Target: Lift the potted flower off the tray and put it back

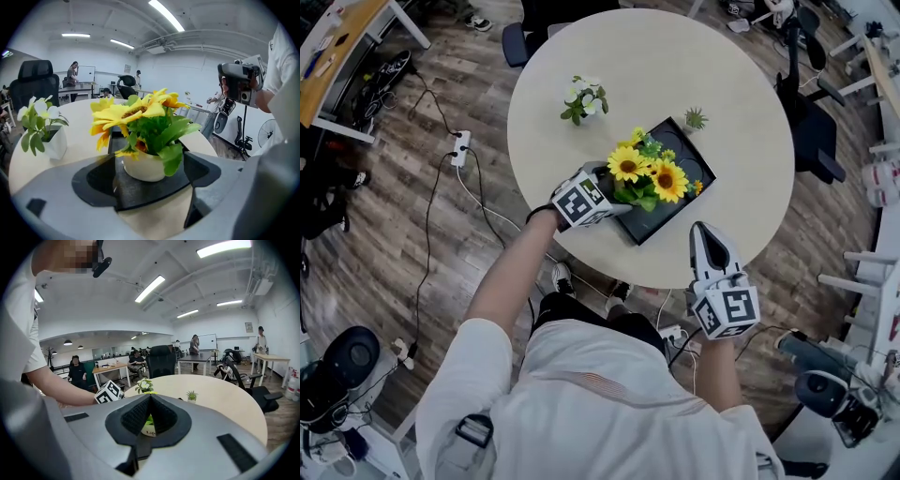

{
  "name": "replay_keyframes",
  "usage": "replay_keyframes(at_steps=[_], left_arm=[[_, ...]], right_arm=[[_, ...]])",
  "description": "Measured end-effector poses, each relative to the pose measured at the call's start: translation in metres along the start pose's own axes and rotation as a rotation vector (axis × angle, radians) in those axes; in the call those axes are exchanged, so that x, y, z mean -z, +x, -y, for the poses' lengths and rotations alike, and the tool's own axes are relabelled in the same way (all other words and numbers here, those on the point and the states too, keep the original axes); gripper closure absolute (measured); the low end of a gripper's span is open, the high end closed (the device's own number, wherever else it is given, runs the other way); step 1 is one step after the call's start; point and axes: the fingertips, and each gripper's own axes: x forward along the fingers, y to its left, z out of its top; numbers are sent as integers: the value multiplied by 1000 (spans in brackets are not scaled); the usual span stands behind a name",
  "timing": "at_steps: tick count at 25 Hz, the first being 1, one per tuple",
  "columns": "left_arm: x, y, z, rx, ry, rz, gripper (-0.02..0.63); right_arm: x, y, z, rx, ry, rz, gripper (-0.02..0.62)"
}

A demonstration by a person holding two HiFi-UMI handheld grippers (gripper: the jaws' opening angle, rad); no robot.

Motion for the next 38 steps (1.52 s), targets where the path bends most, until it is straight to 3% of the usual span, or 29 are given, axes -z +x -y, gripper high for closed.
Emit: replay_keyframes(at_steps=[8, 13, 28, 33, 38], left_arm=[[0, 39, -4, 32, 124, -30, 166], [-8, 54, 4, 64, 152, -44, 166], [-19, 79, -4, -148, 26, 12, 153], [-21, 76, -6, -167, 8, 15, 155], [-37, 56, -10, -192, 3, 91, 153]], right_arm=[[9, 3, 8, 19, 11, -36, 595], [17, 1, 13, 23, 18, -50, 595], [22, 7, 24, 8, 35, -57, 595], [18, 4, 25, 11, 36, -54, 595], [20, -1, 24, 13, 42, -43, 595]])
